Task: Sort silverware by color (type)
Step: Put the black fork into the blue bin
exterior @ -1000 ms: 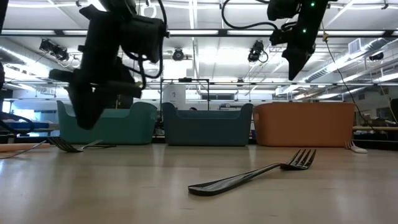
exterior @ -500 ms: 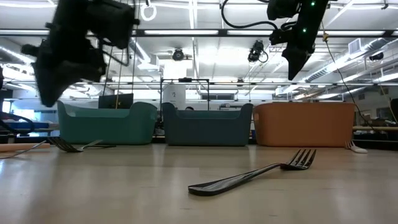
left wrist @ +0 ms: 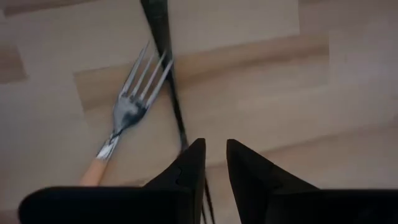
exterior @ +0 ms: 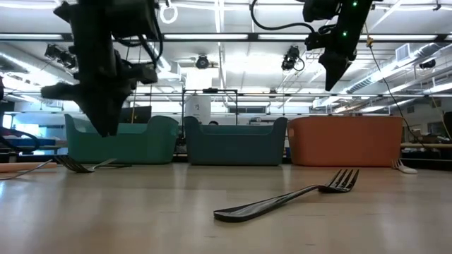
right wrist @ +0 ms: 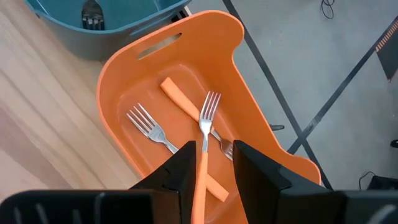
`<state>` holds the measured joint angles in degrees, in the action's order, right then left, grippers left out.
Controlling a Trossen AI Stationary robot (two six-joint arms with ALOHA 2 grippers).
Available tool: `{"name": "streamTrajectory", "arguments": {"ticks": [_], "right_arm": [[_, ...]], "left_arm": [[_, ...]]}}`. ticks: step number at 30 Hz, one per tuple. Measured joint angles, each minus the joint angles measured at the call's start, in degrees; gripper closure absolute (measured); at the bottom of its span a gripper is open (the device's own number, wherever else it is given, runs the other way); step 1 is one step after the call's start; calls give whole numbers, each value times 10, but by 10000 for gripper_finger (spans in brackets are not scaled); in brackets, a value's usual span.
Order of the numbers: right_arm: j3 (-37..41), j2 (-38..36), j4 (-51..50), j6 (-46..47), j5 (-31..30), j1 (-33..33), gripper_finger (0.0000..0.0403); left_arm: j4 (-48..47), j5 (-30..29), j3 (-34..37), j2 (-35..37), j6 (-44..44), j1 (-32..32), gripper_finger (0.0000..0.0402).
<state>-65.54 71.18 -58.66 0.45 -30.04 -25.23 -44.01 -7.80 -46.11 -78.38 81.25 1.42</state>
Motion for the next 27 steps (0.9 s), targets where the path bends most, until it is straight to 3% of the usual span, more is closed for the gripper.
{"name": "streamTrajectory", "arguments": {"ticks": [8,27], "right_arm": [[0,0,-1,0,3,0,289],[0,0,-3,-2,3,0,289]], "left_arm": [[15,15,0,-62,-9,-16,326],[13,13,0,-132,2,-36,326]]}}
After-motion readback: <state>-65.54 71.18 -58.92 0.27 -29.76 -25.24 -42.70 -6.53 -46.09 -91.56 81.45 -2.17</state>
